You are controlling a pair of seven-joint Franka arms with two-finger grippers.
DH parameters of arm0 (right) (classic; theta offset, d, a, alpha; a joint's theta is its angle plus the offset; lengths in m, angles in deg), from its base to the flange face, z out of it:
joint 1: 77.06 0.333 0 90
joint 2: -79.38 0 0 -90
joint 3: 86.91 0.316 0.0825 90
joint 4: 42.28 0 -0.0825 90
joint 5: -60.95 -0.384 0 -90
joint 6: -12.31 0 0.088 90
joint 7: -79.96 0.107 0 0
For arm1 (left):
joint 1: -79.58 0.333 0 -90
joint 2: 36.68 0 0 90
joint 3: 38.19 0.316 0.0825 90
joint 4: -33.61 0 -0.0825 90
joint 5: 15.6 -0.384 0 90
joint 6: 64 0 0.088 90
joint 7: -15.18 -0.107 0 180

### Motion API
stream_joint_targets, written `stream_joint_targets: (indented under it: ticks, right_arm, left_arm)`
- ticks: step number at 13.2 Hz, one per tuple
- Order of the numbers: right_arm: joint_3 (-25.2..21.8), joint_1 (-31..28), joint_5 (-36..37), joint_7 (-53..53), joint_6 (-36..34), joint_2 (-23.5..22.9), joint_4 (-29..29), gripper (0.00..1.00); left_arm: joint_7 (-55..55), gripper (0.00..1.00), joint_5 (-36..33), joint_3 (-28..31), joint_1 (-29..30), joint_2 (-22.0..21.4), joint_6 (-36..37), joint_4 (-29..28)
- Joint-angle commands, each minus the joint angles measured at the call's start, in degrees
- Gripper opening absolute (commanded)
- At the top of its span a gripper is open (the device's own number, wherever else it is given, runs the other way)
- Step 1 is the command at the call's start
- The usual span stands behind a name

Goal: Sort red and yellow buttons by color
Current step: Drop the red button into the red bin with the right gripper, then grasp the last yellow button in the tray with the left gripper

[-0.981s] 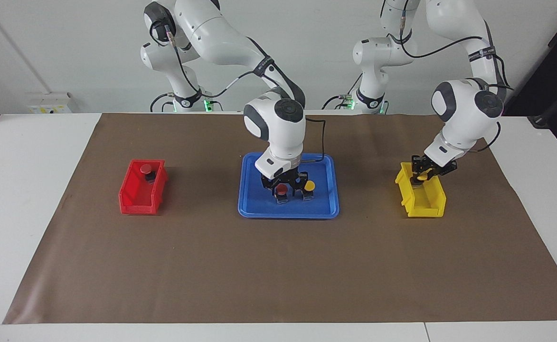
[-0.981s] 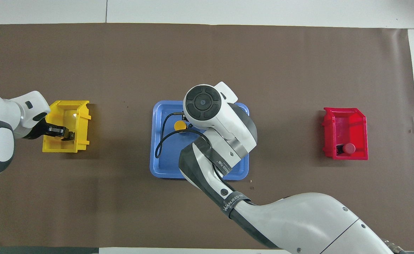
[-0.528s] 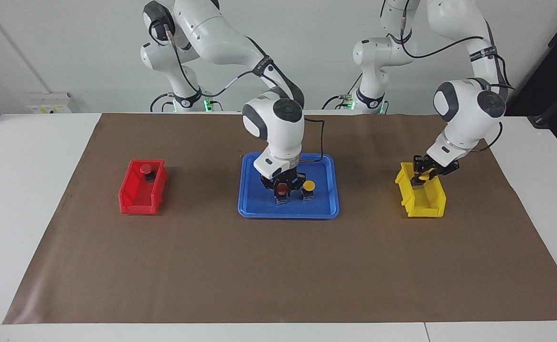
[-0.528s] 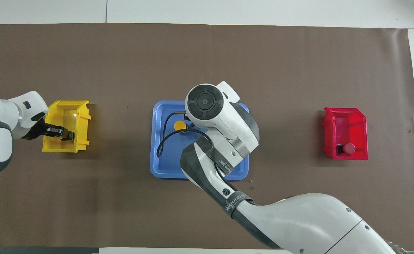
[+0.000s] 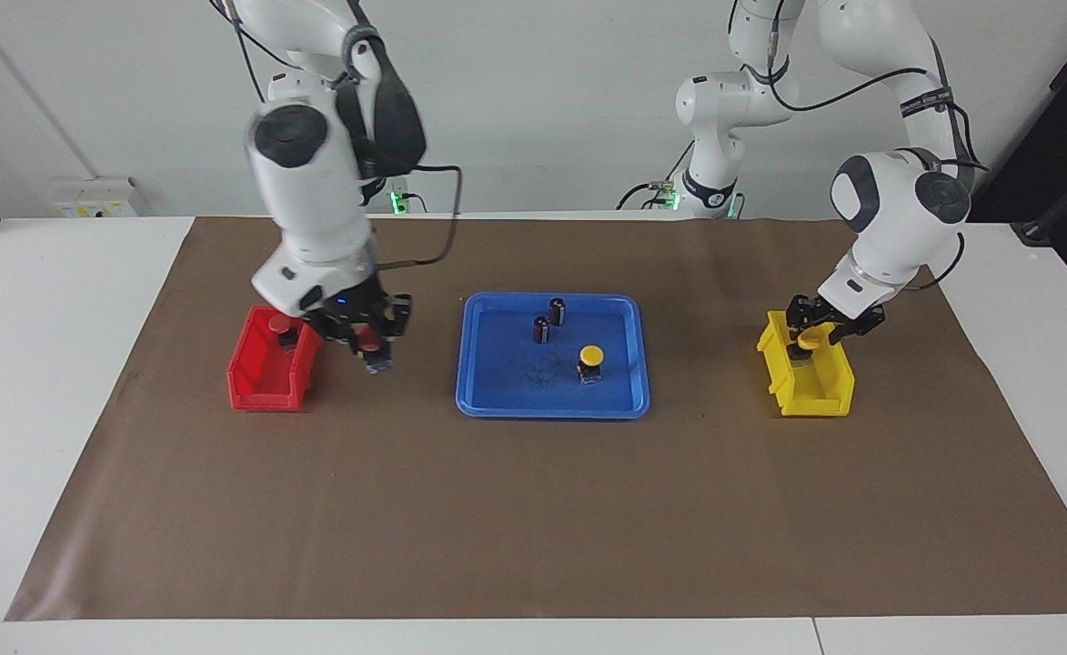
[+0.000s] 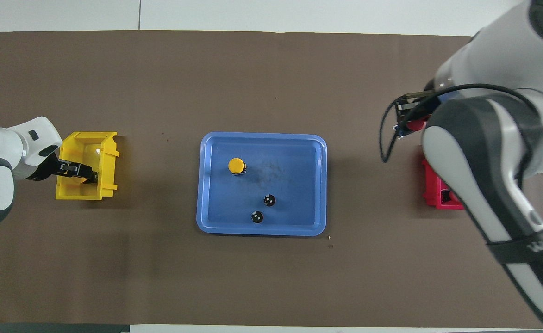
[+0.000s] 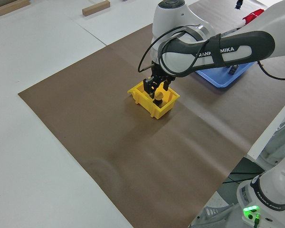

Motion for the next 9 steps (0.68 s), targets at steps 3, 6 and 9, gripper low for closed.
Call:
stream_joint_targets:
  ticks: [3, 6, 9]
  right_arm:
    - [1.1, -11.7, -3.3, -16.8, 9.8, 6.3, -15.8, 0.22]
    - [1.0, -12.1, -3.4, -17.6, 17.8, 8.5, -23.2, 0.22]
    - [0.9, -13.6, -3.4, -19.9, 23.0, 10.2, -28.8, 0.22]
  left_arm:
    - [13.4, 0.97, -0.8, -0.8, -7.6, -0.7, 12.7, 13.5]
    - [32.1, 0.97, -0.8, -0.8, -20.2, 0.4, 8.4, 13.1]
    - [44.8, 0.97, -0.8, -0.7, -30.2, 5.8, 3.5, 13.5]
